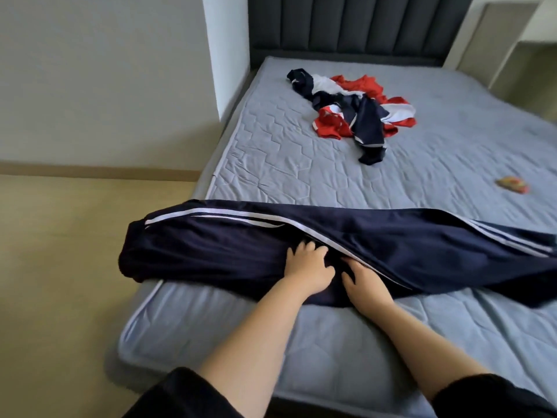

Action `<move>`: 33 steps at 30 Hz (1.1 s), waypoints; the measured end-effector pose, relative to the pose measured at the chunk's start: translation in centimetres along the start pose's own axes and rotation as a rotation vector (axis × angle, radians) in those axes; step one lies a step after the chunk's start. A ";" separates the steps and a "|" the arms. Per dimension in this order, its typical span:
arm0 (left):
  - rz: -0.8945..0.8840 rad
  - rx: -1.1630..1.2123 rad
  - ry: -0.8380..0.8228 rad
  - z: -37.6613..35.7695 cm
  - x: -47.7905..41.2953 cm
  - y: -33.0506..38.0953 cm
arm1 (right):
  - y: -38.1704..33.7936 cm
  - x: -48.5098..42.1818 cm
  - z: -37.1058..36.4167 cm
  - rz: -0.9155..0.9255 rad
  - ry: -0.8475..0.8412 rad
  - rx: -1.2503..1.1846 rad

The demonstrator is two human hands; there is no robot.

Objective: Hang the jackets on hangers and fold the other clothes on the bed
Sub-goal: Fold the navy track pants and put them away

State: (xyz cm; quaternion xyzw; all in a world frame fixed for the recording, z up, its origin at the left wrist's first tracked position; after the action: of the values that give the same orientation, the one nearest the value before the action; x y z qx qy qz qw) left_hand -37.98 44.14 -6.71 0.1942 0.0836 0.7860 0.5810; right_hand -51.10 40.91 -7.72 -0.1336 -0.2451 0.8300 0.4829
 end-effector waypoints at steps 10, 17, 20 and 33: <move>-0.130 -0.025 -0.009 0.0 -2.6 0.1 | 3.8 -5.5 7.2 -0.264 0.433 -0.585; -0.237 -0.100 -0.161 0.1 -1.3 2.2 | 5.1 -5.5 5.1 -0.232 0.168 -0.205; -0.243 -0.174 -0.246 0.1 -1.0 2.7 | 5.6 -5.4 5.6 -0.229 0.202 -0.149; -0.236 -0.377 -0.474 5.6 1.8 -4.4 | -3.5 -2.3 3.8 0.140 -0.696 0.356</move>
State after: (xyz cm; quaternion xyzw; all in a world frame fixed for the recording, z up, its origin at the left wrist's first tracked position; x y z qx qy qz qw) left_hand -32.30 46.70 -2.77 0.2500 -0.1791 0.6477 0.6971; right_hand -49.16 39.34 -2.62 0.2253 -0.2369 0.8860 0.3289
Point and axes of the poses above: each hand's wrist, its own x-axis away from the middle knuckle, its own z-axis out of the back of the hand, y = z × x, the point moved 2 cm from there along -x, towards the middle knuckle, and after that the axes turned 3 degrees about z, right-handed, at the moved point
